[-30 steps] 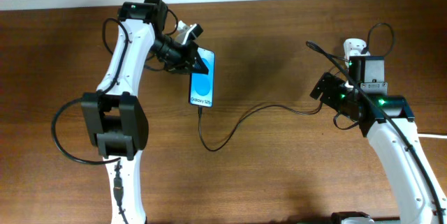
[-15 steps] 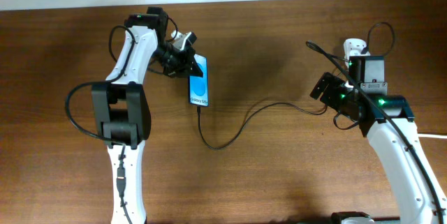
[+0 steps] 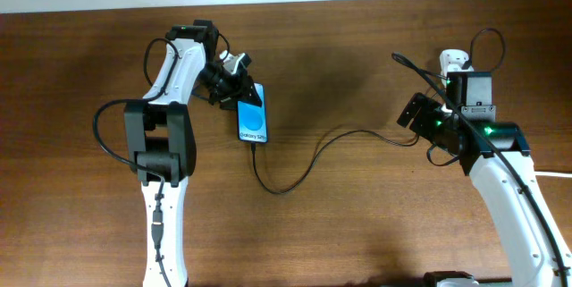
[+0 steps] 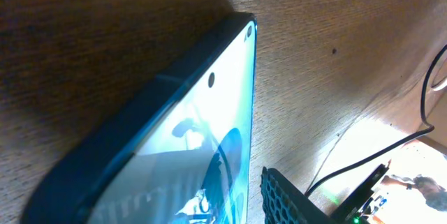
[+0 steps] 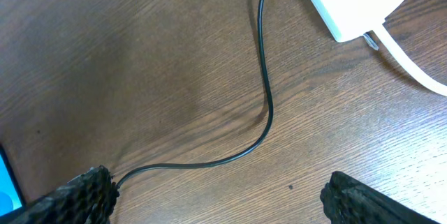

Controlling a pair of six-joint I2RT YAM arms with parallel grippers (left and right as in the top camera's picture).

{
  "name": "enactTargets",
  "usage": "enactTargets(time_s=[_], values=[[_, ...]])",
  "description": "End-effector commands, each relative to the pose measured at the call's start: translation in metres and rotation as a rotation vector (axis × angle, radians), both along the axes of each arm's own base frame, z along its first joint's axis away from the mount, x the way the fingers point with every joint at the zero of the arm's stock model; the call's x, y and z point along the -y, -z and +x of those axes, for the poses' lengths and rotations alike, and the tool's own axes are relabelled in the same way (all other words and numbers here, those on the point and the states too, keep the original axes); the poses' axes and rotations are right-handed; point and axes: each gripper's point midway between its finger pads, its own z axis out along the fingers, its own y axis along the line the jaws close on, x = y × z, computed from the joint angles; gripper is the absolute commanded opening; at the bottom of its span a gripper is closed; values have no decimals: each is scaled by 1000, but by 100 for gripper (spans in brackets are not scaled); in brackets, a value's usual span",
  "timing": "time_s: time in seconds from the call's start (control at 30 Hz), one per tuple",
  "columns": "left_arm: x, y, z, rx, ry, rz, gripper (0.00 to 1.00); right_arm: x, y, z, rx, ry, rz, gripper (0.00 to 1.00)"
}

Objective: Plug charger to phone and switch on socket

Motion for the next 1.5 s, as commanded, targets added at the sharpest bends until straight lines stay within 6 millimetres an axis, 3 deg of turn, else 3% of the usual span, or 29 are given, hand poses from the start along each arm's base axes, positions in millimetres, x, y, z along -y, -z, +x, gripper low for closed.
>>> enactTargets(time_s=[0.0, 0.07, 0.13, 0.37, 0.43, 0.5, 0.57, 0.63, 0.77, 0.83, 0.87, 0.9, 1.0, 1.07, 1.13, 1.3, 1.37, 1.4, 1.47], values=[[-25, 23, 2, 15, 25, 158, 46, 4, -10, 4, 26, 10, -16, 98], [-32, 26, 3, 23, 30, 199, 50, 4, -10, 4, 26, 10, -16, 98], [-42, 31, 6, 39, 36, 261, 61, 4, -10, 4, 26, 10, -16, 98], [-59, 36, 15, 87, 42, 366, 60, 4, -10, 4, 26, 10, -16, 98], [-64, 21, 27, 133, 31, 391, 59, 4, -10, 4, 26, 10, -16, 98], [-62, -22, 47, 241, 8, 380, 59, 4, -10, 4, 26, 10, -16, 98], [-61, -94, 59, 376, -19, 366, 60, 4, -10, 4, 26, 10, -16, 99], [-62, -176, 56, 523, -50, 351, 62, 4, -10, 4, 27, 10, -15, 98], [-63, -280, 35, 738, -93, 323, 65, 4, -10, 5, 30, 10, -16, 98], [-64, -301, 20, 763, -98, 319, 66, 4, -10, 5, 30, 9, -15, 98], [-65, -303, 16, 760, -98, 320, 73, 1, -10, 5, 31, 8, 1, 98], [-65, -302, 16, 759, -98, 321, 99, -4, -9, 2, 19, -9, 25, 98], [-65, -300, 16, 750, -96, 322, 99, -1, -15, -4, 4, -53, -22, 98], [-65, -299, 16, 750, -96, 322, 99, 20, -29, -7, -5, 12, -86, 98], [-65, -299, 16, 750, -96, 322, 99, 65, -36, -17, -34, 100, -190, 98], [-65, -299, 16, 750, -96, 322, 99, 131, -41, -21, 19, 194, -168, 99], [-65, -299, 16, 750, -96, 322, 99, 146, -31, -15, 24, 226, -129, 99], [-65, -299, 16, 750, -96, 322, 100, 165, -15, -11, 12, 304, -96, 99], [-65, -299, 16, 750, -96, 322, 99, 178, 14, 1, 1, 323, -13, 99]])
